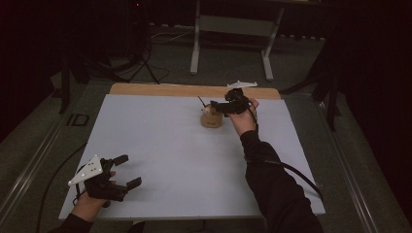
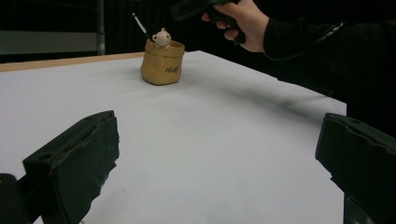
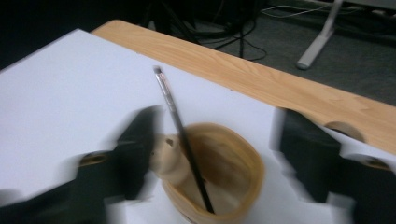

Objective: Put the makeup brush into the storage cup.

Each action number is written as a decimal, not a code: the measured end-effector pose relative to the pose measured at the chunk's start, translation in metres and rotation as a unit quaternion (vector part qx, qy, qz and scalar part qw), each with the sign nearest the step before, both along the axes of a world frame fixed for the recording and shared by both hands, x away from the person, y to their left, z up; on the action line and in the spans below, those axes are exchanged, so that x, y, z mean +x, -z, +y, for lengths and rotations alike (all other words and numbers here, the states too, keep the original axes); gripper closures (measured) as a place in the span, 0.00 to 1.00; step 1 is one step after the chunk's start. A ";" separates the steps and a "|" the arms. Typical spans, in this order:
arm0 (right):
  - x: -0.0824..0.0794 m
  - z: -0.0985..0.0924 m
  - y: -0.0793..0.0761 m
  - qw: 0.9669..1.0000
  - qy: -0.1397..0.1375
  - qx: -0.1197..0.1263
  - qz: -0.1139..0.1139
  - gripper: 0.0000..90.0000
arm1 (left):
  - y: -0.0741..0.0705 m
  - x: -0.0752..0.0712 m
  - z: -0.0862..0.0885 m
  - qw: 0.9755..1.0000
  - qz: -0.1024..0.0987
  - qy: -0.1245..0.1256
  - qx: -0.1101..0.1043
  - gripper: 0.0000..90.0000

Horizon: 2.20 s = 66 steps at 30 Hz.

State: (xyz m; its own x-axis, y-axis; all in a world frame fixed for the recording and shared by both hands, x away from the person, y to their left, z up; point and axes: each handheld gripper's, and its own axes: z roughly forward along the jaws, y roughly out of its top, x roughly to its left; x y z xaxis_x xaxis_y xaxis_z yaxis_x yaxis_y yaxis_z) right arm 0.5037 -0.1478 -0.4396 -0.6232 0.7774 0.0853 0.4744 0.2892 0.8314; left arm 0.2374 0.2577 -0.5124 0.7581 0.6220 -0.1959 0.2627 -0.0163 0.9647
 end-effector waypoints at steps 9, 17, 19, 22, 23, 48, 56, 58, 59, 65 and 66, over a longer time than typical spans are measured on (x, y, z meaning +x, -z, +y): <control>-0.009 -0.009 -0.013 1.000 0.005 0.000 0.006 0.10 | -0.001 0.000 0.000 1.000 -0.001 -0.001 0.000 0.00; -0.022 -0.014 -0.024 1.000 -0.020 0.011 0.009 0.10 | -0.001 0.000 -0.001 1.000 -0.003 -0.002 0.001 0.00; -0.026 -0.017 -0.029 1.000 -0.021 0.019 0.007 0.10 | -0.001 0.000 -0.001 1.000 -0.002 -0.002 0.000 0.00; -0.029 -0.021 -0.036 1.000 -0.021 0.019 0.004 0.10 | -0.001 0.000 -0.001 1.000 -0.002 -0.002 0.002 0.00; -0.030 -0.023 -0.038 1.000 -0.021 0.021 0.004 0.10 | -0.001 0.000 -0.001 1.000 -0.002 -0.002 0.002 0.00; -0.079 -0.046 -0.035 0.996 -0.078 0.038 0.016 0.10 | -0.001 0.000 -0.002 1.000 0.000 -0.002 0.004 0.00; -0.097 -0.054 -0.026 0.994 -0.099 0.055 0.001 0.10 | -0.001 0.000 -0.002 1.000 -0.001 -0.003 0.005 0.00; -0.105 -0.058 -0.021 0.993 -0.105 0.058 -0.001 0.10 | -0.001 -0.001 -0.002 1.000 -0.001 -0.002 0.005 0.00; -0.107 -0.059 -0.020 0.993 -0.107 0.058 -0.002 0.10 | -0.001 -0.001 -0.002 1.000 -0.002 -0.002 0.005 0.00; -0.121 -0.066 -0.010 0.990 -0.123 0.072 -0.002 0.10 | -0.001 -0.001 -0.003 1.000 -0.002 -0.001 0.006 0.00; -0.123 -0.068 -0.009 0.989 -0.127 0.078 -0.005 0.10 | -0.001 -0.001 -0.002 1.000 -0.002 -0.001 0.007 0.00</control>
State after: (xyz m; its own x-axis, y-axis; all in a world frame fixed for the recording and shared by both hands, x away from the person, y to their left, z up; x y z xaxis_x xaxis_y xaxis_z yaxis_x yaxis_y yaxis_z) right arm 0.3805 -0.2157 -0.4306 -0.7976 0.5740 0.1854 0.3954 0.2654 0.8793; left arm 0.2366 0.2552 -0.5112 0.7580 0.6259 -0.1836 0.2581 -0.0292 0.9657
